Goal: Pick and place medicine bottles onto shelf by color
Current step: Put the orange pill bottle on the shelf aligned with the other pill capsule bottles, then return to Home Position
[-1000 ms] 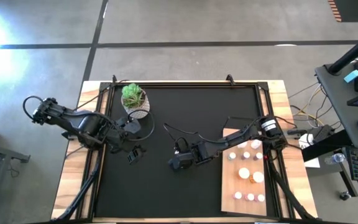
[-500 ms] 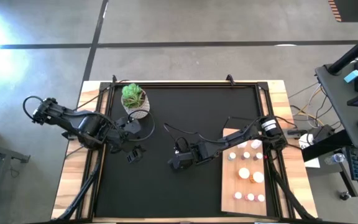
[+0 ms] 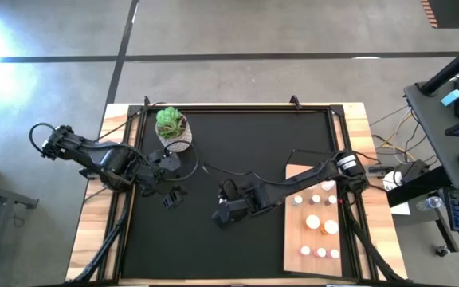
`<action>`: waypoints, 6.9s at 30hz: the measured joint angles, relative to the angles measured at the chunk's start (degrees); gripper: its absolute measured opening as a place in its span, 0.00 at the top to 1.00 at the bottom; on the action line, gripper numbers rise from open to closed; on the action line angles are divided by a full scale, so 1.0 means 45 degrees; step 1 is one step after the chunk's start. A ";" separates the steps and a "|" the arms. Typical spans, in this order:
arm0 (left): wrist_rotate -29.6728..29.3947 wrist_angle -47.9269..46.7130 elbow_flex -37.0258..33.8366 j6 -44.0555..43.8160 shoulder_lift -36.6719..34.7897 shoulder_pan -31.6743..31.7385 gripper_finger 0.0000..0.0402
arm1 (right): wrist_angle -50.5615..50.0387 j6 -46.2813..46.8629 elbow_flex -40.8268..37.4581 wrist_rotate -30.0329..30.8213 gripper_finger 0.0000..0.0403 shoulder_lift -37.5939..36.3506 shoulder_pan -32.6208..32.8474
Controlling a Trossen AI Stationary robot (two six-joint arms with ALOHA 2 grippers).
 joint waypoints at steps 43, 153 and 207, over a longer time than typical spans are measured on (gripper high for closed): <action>0.0005 0.5185 -0.0005 -0.0102 0.0223 0.0003 0.29 | -0.6740 0.4254 -0.3036 0.2073 0.50 -0.5641 0.5829; -0.2487 0.8619 -0.1076 0.4980 -0.1954 -0.1192 0.29 | 0.2101 -0.5383 -0.9685 0.3119 0.29 -1.3762 0.7477; -0.4021 2.4795 -1.4399 0.8009 -0.7246 -0.1139 0.29 | 1.3028 -0.9924 -2.0134 0.1783 0.39 -2.1681 0.7468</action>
